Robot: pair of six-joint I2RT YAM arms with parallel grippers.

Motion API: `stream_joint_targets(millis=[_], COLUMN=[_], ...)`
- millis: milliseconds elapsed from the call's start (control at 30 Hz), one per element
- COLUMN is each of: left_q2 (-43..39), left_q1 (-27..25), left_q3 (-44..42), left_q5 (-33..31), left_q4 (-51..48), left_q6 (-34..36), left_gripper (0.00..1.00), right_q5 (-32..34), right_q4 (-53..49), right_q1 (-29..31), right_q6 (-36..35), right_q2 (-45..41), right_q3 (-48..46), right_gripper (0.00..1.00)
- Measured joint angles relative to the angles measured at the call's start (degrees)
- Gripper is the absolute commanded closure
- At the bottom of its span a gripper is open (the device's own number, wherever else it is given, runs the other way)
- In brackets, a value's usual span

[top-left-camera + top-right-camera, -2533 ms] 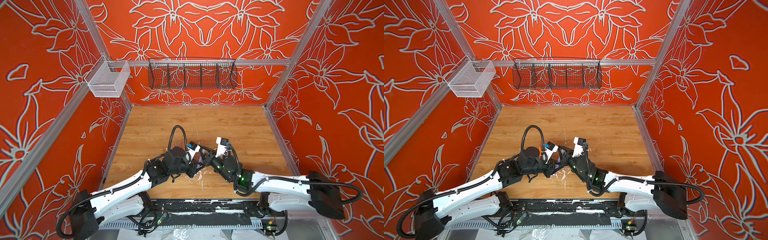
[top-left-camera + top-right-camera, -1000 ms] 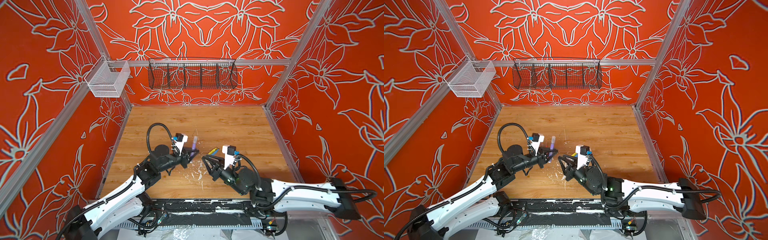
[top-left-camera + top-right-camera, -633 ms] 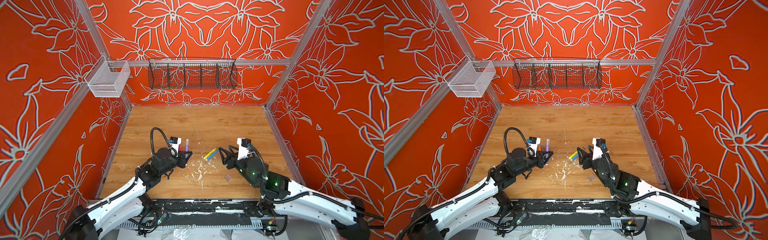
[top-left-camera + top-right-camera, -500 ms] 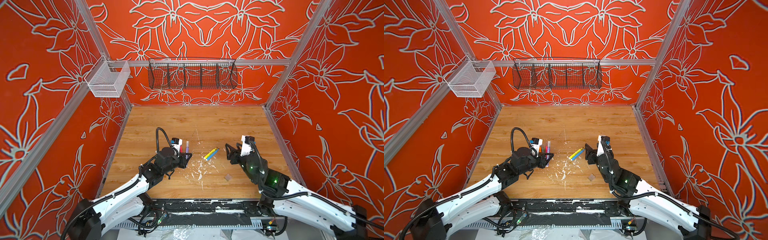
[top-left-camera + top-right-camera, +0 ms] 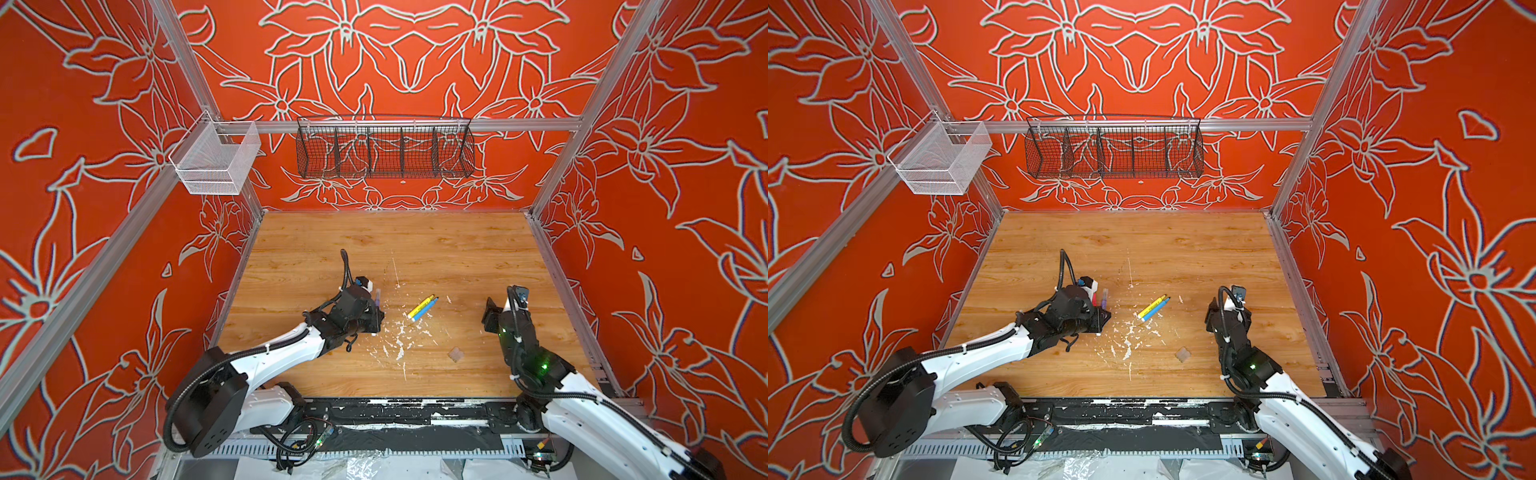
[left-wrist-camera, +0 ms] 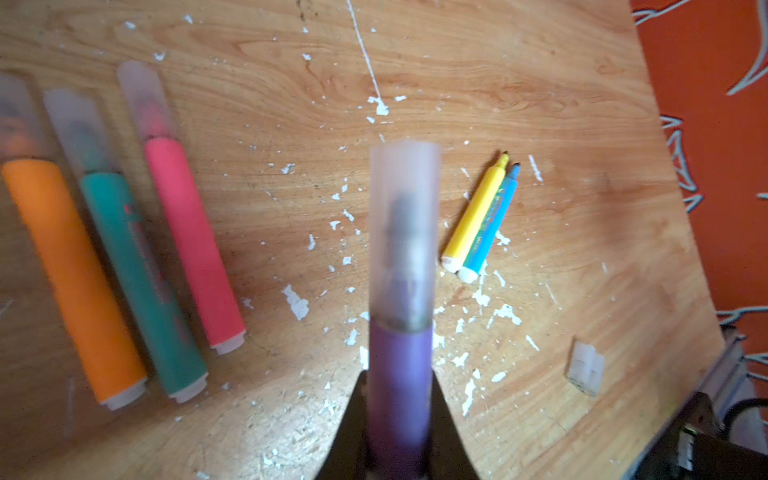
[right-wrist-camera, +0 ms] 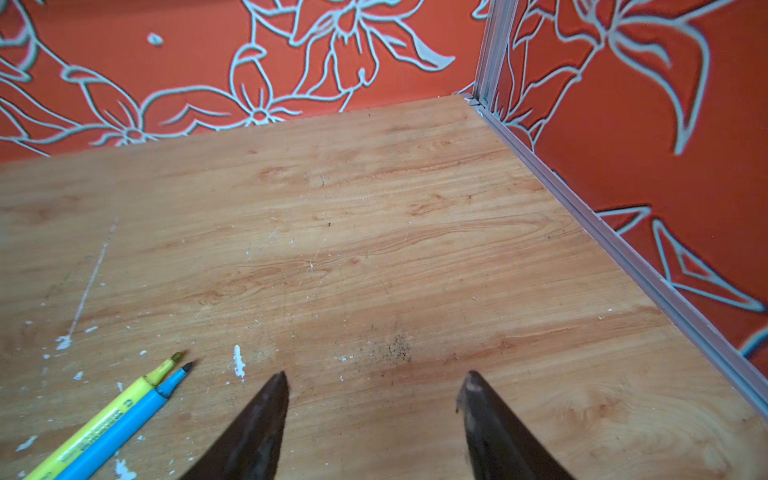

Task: Insert the pens into the pen caps
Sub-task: 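Carry the capped purple marker toward the other markers while the right gripper withdraws, then lower the purple marker beside the pink marker and open the left gripper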

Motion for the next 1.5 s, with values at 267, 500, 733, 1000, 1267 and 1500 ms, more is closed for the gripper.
stream_joint_targets(millis=[267,500,733,1000,1267,1500], left_q2=[10.5,18.7,25.8,30.8,30.8,30.8], left_q1=[0.0,0.0,0.0,0.0,0.0,0.0], left_q3=[6.7,13.2,18.1,23.2,23.0,23.4], left_q5=[-6.0,-15.4,-21.2,-27.3,-29.7,-29.7], left_q4=[-4.7,-10.7,-12.4,-14.8,-16.7,-17.8], left_q6=[0.8,1.8,2.0,0.2,-2.2,-2.3], left_gripper=[1.00,1.00,1.00,0.91,0.77,0.77], right_q5=[0.5,-0.2,-0.7,-1.6,-1.6,-1.7], right_q4=[-1.7,-1.7,-1.6,-1.6,-1.6,-1.6], right_q1=[-0.1,-0.2,-0.1,-0.2,-0.1,-0.2], right_q6=[1.8,2.1,2.2,2.2,2.1,2.2], right_q2=[-5.6,6.4,9.6,5.6,5.6,6.4], right_q3=[-1.0,1.1,2.9,2.9,2.9,2.9], right_gripper=[0.32,0.34,0.34,0.33,0.33,0.33])
